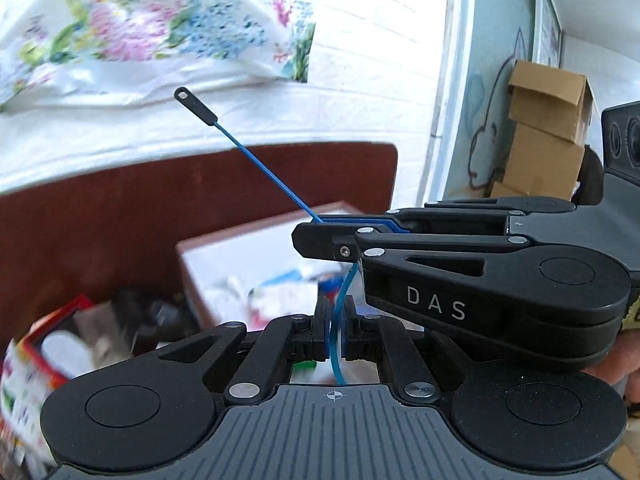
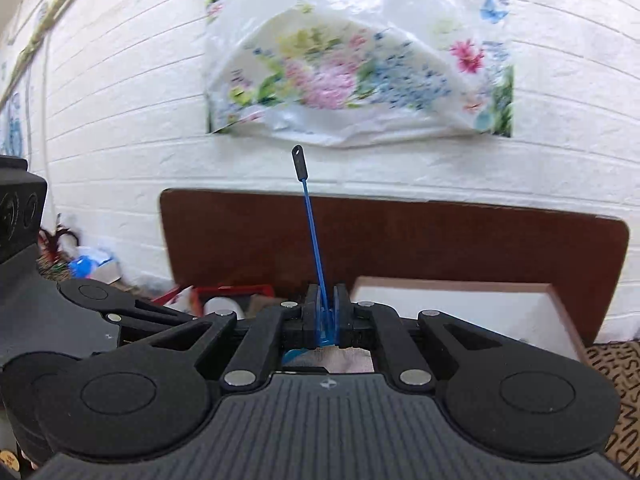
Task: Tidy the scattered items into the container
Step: 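Carry the net to the cardboard box with both tools and lower it in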
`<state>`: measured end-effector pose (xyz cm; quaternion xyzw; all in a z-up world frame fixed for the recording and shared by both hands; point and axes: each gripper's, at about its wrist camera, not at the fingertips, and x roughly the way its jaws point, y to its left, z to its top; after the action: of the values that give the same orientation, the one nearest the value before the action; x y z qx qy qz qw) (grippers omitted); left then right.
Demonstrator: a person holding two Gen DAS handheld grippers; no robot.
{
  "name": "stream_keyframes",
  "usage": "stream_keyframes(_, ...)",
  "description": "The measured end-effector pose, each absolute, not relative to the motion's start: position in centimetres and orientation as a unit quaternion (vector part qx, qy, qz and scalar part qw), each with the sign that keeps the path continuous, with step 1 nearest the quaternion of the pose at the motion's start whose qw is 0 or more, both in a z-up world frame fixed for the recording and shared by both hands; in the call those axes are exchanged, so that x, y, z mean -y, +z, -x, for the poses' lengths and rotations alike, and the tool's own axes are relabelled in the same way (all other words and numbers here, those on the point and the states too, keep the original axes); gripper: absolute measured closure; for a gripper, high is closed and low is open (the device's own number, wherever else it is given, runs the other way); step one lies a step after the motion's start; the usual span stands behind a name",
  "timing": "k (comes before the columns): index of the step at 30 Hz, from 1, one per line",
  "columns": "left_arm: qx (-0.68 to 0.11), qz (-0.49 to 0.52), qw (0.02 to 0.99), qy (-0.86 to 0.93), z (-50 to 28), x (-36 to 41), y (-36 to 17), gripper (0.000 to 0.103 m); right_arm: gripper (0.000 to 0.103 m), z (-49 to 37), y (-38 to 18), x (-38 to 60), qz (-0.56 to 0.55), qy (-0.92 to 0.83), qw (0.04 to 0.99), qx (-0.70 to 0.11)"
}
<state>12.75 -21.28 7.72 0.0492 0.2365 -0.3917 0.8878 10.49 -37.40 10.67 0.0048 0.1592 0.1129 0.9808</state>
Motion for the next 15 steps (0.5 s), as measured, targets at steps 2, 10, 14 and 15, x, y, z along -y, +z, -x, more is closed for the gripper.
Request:
stream_keyframes(2,-0.234,-0.050,0.888,-0.394,-14.1,22.7,7.9,0.102,0.096,-11.7,10.8,38.7,-0.006,0.102,0.982,-0.157)
stream_keyframes(10,-0.273,-0.063,0.873,-0.398,-20.0,26.7,4.5,0.100,0.096,-16.7,7.1,42.5,-0.036,0.082,0.978,-0.190)
stream_keyframes(14,-0.305,-0.070,0.866,-0.390,-22.6,27.7,1.4,0.099,0.096,-19.1,3.9,43.3,-0.051,0.077,0.970,-0.224)
stream_keyframes(15,-0.312,-0.071,0.865,-0.386,-23.2,27.9,0.7,0.098,0.096,-19.7,3.2,43.4,-0.054,0.076,0.968,-0.232)
